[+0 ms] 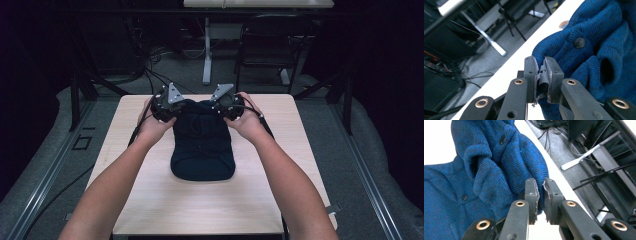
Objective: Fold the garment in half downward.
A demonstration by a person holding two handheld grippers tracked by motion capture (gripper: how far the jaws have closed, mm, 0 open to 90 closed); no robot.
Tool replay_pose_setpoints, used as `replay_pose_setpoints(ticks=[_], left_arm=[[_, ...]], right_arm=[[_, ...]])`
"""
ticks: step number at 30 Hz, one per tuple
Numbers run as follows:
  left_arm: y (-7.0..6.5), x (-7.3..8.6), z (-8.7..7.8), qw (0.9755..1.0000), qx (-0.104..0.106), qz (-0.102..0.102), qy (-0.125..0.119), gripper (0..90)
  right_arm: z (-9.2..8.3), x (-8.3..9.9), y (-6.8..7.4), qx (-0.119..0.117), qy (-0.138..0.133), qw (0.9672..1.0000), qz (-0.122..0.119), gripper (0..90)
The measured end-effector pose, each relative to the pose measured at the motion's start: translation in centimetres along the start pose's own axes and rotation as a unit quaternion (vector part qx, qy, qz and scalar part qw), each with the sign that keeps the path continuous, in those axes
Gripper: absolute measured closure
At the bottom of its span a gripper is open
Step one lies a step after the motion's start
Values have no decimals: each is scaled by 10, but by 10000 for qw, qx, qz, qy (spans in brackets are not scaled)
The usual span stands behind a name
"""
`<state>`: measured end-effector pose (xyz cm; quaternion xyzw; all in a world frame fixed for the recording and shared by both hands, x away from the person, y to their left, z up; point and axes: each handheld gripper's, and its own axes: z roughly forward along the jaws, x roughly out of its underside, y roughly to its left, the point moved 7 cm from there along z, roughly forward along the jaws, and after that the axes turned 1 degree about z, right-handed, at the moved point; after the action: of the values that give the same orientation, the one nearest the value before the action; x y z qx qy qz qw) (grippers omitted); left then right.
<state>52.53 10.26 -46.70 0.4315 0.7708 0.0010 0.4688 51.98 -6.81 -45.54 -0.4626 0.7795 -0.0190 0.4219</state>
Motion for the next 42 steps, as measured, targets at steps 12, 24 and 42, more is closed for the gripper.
replay_pose_setpoints(ticks=[12, 24, 42], left_arm=[[-12, 15, 7, 9995, 205, 95, 221, 812], [15, -25, -14, 9980, -519, -61, -361, 811], [-33, 31, 4, 9999, 120, 100, 75, 810]], right_arm=[[9, 17, 18, -242, 168, 9996, -55, 813], [-8, -16, -13, 454, -417, 9977, 274, 802], [13, 33, 33, -242, 182, 9995, -82, 805]])
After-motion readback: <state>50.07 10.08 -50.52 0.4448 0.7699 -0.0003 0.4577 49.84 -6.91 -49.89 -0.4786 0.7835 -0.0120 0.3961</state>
